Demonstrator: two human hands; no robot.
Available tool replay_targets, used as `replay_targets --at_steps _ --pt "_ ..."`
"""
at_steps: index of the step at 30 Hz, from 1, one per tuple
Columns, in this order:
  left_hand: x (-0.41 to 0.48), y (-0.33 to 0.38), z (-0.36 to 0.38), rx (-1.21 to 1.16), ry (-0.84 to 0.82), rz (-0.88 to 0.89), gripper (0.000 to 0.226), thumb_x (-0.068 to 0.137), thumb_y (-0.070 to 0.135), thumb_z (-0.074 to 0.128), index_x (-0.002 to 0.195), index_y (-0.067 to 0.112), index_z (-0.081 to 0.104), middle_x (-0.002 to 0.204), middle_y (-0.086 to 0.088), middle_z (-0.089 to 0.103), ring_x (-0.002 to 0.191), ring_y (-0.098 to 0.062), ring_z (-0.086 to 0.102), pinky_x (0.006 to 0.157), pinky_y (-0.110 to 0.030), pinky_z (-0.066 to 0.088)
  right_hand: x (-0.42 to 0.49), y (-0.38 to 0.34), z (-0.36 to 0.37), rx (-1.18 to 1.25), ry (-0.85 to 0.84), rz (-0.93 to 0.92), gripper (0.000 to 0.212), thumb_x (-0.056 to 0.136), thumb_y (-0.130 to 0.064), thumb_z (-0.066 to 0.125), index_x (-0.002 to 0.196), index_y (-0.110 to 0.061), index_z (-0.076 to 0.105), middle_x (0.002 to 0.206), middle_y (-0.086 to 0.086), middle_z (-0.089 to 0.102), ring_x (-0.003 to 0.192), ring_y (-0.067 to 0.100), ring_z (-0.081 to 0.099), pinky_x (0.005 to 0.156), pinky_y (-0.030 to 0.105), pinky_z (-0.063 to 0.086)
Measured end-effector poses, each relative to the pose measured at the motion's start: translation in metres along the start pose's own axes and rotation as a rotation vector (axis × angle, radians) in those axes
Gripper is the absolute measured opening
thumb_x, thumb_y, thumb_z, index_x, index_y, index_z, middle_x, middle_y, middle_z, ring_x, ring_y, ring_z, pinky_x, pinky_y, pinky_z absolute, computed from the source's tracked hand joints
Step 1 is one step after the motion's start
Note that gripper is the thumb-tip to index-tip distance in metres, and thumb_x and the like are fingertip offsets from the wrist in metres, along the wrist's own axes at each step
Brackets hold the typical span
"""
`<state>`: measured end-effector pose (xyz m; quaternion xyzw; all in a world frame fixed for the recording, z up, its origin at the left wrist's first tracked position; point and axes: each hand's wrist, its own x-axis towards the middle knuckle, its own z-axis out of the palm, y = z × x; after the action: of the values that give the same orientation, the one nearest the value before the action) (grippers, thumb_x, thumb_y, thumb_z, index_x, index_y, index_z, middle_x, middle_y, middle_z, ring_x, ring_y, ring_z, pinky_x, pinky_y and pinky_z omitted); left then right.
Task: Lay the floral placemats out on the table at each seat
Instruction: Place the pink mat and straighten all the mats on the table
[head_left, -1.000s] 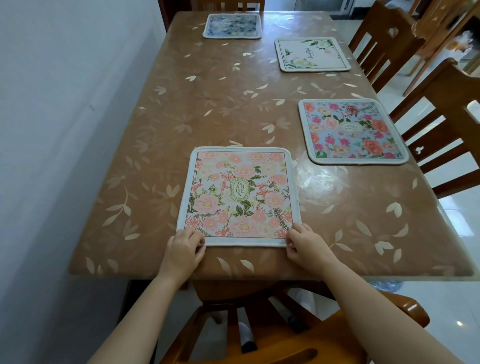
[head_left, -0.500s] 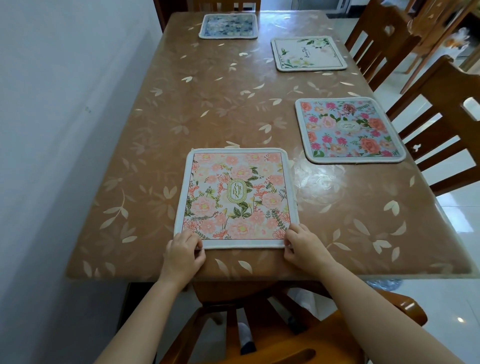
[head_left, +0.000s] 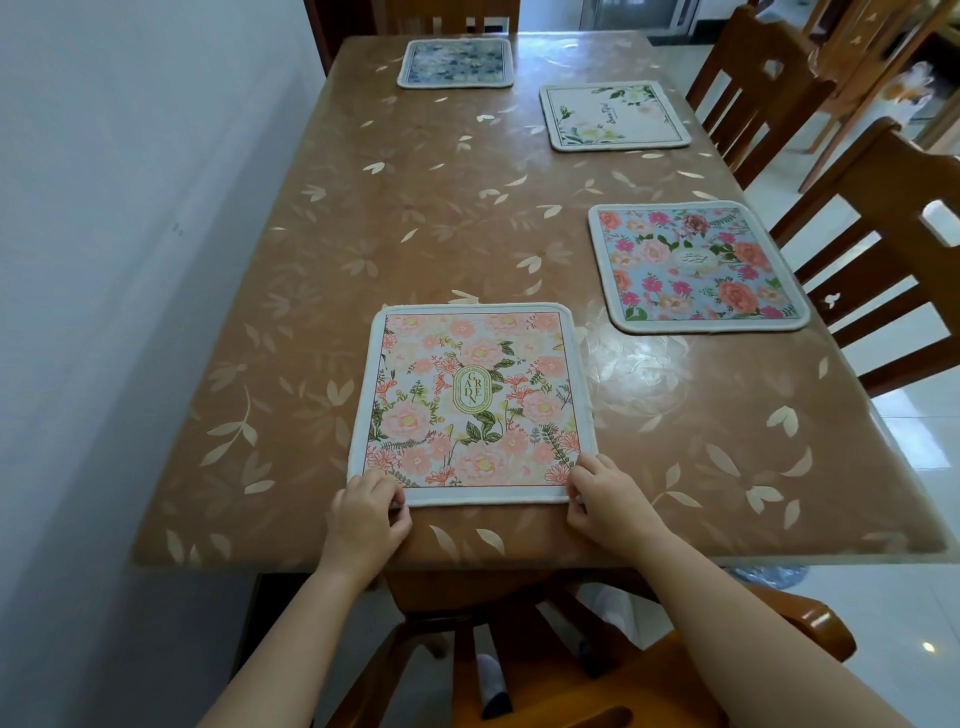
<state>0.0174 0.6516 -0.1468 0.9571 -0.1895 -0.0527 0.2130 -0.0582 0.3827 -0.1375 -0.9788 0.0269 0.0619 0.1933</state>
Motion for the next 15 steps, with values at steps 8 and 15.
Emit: replay_targets --at_steps 8,15 --pt "-0.0001 -0.0006 -0.0002 -0.003 -0.018 0.003 0.012 0.073 0.006 0.066 0.072 0.010 0.055 0.078 -0.005 0.058 0.078 -0.025 0.051 0.072 -0.038 0.042 0.0009 0.0009 -0.0006 -0.011 -0.026 0.010 0.010 0.077 -0.006 0.052 0.082 0.002 0.055 0.097 0.018 0.057 0.094 0.033 0.050 0.072 0.043 0.047" --pt "-0.0011 -0.0019 0.0003 0.005 -0.025 0.009 0.013 0.075 0.007 0.066 0.072 0.012 0.054 0.079 -0.004 0.057 0.078 -0.023 0.050 0.073 -0.037 0.040 0.0007 0.0013 -0.0001 -0.028 -0.048 0.027 0.012 0.078 -0.008 0.050 0.085 0.001 0.054 0.099 0.016 0.056 0.097 0.031 0.048 0.076 0.040 0.046"
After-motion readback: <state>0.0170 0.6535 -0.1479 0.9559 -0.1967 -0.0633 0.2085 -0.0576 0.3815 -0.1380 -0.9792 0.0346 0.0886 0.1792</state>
